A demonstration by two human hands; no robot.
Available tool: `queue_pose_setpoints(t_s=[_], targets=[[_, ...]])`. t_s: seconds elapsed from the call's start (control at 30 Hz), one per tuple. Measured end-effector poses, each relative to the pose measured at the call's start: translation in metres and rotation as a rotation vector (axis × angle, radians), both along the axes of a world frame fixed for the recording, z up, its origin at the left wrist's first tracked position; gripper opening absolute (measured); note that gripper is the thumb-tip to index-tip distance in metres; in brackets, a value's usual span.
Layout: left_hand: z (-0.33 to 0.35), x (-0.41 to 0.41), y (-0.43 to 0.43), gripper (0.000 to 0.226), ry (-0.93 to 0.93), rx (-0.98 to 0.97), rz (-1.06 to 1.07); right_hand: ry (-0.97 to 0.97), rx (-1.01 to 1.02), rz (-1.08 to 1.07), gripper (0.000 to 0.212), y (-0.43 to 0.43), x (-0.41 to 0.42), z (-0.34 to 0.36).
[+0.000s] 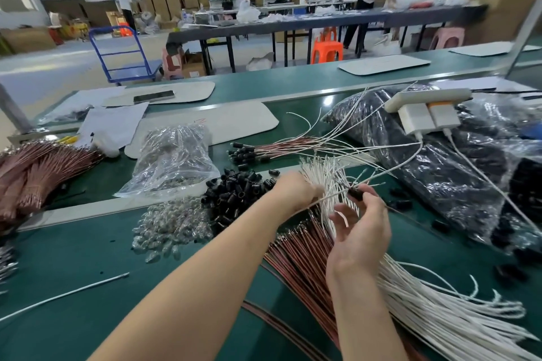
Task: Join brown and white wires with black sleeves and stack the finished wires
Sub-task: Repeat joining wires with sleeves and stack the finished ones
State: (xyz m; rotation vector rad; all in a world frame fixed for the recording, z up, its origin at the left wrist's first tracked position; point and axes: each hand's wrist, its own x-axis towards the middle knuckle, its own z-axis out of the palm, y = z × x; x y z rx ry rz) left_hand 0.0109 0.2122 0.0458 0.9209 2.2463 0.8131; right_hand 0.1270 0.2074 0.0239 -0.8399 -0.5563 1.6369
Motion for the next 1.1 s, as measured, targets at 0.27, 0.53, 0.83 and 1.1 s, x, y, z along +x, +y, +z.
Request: queue_pose_setpoints(t_s=[0.27, 0.53, 0.83, 1.1], targets=[[0.002, -0.001, -0.005, 0.026, -0.099, -0.003, 0.051, -0.03, 0.016, -0.006, 0.017, -0.003, -0.002, 0.001], [0.018, -0.012, -0.014, 0.018, -0.131, 0.294, 0.145, -0.003, 0.074, 0.061, 0.018, -0.009, -0.001, 0.004], [0.103, -0.052, -0.102, 0.015, -0.276, 1.232, 0.536, 0.031, 0.235, 0.707, 0.021, -0.034, -0.013, 0.001], [0.031, -0.041, -0.21, 0.019, -0.737, 1.356, 0.836, 0.026, 0.185, 1.048, 0.044, -0.064, -0.029, -0.001]])
